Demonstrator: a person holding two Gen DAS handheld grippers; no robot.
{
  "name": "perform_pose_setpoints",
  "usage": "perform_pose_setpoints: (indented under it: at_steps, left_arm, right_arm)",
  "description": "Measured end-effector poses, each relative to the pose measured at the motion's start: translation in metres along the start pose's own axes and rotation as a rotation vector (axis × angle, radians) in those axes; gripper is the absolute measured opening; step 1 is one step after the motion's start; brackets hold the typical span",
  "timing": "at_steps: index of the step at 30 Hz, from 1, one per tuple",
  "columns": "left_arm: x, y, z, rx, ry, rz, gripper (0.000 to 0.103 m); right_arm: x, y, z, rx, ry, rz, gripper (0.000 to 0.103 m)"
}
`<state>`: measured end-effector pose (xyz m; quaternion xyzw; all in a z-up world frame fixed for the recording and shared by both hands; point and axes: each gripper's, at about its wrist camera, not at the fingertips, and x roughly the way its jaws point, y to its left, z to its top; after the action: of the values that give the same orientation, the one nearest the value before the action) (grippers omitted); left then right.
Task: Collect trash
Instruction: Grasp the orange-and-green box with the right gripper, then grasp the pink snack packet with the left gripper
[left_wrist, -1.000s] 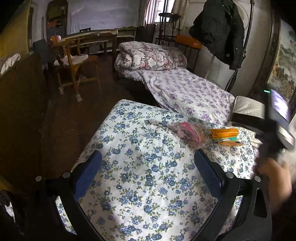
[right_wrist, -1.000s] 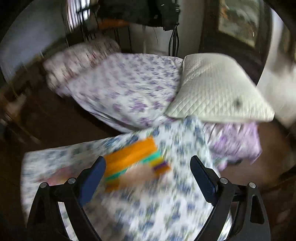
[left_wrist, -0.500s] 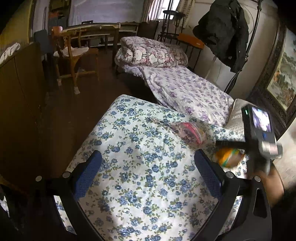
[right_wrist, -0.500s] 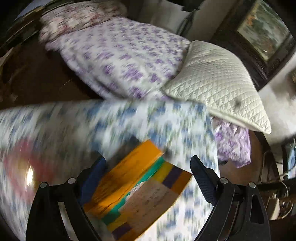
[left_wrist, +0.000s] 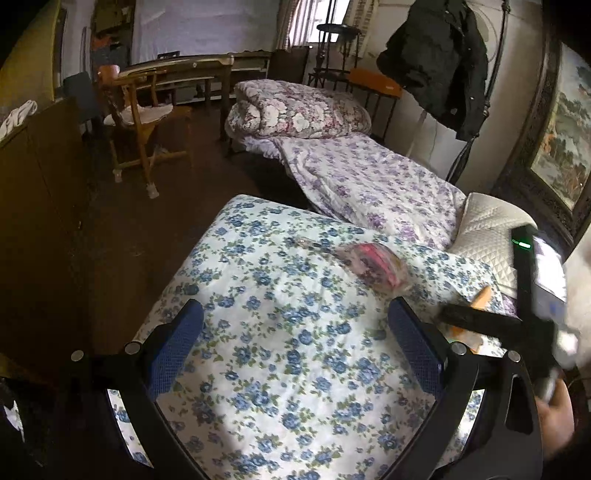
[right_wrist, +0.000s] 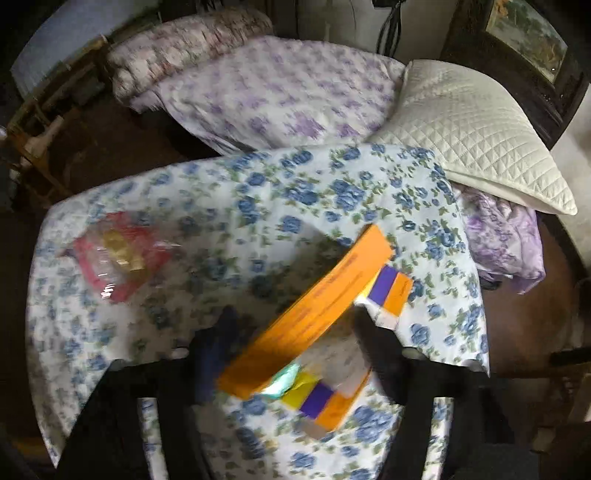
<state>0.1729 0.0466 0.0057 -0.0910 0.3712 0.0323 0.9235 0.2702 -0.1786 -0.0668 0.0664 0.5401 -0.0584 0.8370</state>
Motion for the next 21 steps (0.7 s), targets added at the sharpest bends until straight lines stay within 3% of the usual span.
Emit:
perform_pose_setpoints:
  at_steps: [1,2,5,11,17,21]
  left_arm:
    - [0.003,0.004,0.001,-0.007,0.008,-0.003,0.096]
    - [0.007,0.008,0.002,-0.017,0.019,-0.010,0.096]
    - [0.014,0.015,0.002,-0.040,0.039,-0.029,0.096]
    - [0.028,0.016,-0.005,-0.078,0.105,-0.065,0.096]
    - [0.032,-0.018,-0.010,0.046,0.090,-0.056,0.096]
    - [0.051,-0.054,0.004,0.144,0.078,-0.062,0.096]
  right_arm:
    - [-0.008,-0.003,-0.009,0.023,-0.003,0.048,0.023]
    - [-0.014,-0.005,-0.014,0.035,-0.012,0.069,0.020]
    - [-0.043,-0.011,-0.046,0.055,-0.066,0.127,0.019]
    - [-0.054,-0.025,-0.068,0.061,-0.072,0.164,0.016]
    - [-0.039,-0.026,-0.079,0.054,-0.019,0.196,0.020]
    - [-0.032,-0.026,-0.079,0.065,-0.008,0.223,0.023]
